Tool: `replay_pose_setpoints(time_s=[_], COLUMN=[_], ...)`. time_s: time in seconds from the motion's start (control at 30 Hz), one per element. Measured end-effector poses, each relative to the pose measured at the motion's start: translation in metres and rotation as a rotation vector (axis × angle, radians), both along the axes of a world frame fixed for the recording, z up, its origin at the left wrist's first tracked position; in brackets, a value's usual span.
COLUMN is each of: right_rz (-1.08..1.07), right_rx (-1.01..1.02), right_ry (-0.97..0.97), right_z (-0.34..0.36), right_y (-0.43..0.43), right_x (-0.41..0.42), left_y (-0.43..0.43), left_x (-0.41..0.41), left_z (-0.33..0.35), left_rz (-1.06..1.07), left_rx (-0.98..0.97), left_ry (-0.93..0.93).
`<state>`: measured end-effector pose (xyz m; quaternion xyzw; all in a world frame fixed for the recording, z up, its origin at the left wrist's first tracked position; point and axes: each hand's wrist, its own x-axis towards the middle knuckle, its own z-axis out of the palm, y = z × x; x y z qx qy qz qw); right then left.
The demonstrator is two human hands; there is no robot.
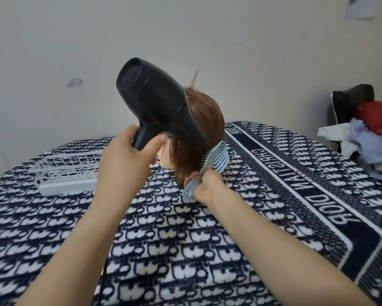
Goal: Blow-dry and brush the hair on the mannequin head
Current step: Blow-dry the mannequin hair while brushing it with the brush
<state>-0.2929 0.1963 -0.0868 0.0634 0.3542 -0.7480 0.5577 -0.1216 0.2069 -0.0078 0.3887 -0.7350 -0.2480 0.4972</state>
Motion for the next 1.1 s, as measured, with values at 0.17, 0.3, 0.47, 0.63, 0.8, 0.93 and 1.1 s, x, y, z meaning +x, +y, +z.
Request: replay_pose_setpoints(time_s=[0.17,0.3,0.47,0.63,0.8,0.93,1.1], right_rz=[0.002,0.014,0.094,0.151,0.131,0.154,0.203], right_rx=[0.069,0.081,0.081,0.028,0.017,-0.011,-0.018], right_ry=[0.012,-0.013,-0.020,-0.062,-0.075,-0.115,-0.143], right_z=[-0.014,-0.017,-0.017,-0.017,-0.020,-0.018,-0.032], right_y=[-0.001,0.002,0.010,0.015,0.018,0.022,0.031], right_x=[-0.003,-0.007,-0.016,-0.020,-0.020,-0.022,-0.019], left_y=[0.000,0.003,0.009,0.007,0.002,0.000,0.000], left_x=[-0.003,-0.007,-0.012,-0.016,-0.017,-0.018,-0.017], left_z=[-0.001,0.001,-0.001,0.001,-0.001,-0.003,-0.003], left_rz=[-0.007,-0.034,0.133,0.035,-0.002,-0.068,-0.094], left_rx=[0.005,0.018,-0.167,-0.068,-0.009,0.033,0.065], left_ry=[-0.008,-0.007,-0.175,-0.103,-0.061,-0.025,-0.015])
